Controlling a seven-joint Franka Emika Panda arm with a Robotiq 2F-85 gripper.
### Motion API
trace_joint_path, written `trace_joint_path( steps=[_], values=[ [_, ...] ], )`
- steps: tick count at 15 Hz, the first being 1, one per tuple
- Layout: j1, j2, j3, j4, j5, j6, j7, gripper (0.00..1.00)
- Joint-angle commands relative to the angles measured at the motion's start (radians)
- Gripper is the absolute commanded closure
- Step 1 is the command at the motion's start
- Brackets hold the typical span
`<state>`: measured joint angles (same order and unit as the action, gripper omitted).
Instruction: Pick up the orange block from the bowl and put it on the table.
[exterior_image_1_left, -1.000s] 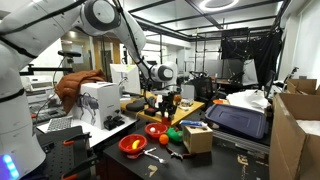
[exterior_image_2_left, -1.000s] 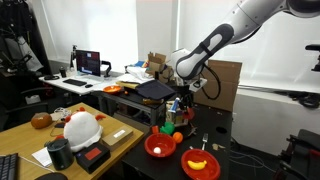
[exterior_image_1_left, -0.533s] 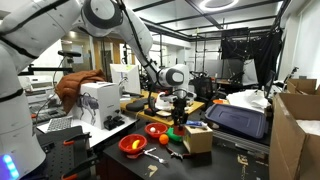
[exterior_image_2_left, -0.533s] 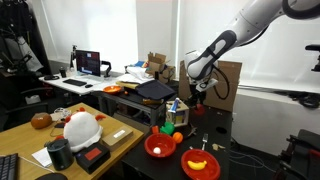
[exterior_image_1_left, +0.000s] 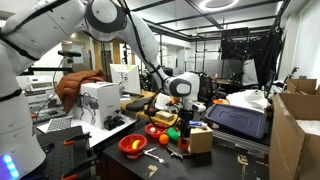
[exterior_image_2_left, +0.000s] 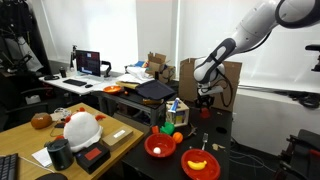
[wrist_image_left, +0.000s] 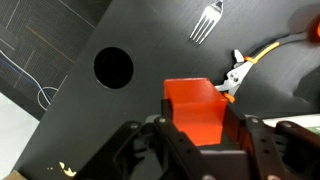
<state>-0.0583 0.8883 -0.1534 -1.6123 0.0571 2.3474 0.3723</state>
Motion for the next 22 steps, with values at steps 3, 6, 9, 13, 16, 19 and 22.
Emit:
trace_joint_path(
  steps=[3,6,9,13,16,19,22],
  values=[
    [-0.050,0.064,-0.024,-0.001,0.108,0.113,0.092,0.73],
    [-0.078,0.092,-0.012,-0.003,0.178,0.151,0.112,0.73],
    [-0.087,0.117,0.012,-0.008,0.233,0.185,0.107,0.73],
    [-0.081,0.149,0.050,-0.014,0.280,0.260,0.082,0.73],
    [-0.074,0.180,0.067,-0.019,0.279,0.356,0.063,0.73],
    [-0.063,0.200,0.059,-0.032,0.268,0.443,0.061,0.73],
    [-0.031,0.191,0.018,-0.070,0.244,0.508,0.061,0.73]
  ],
)
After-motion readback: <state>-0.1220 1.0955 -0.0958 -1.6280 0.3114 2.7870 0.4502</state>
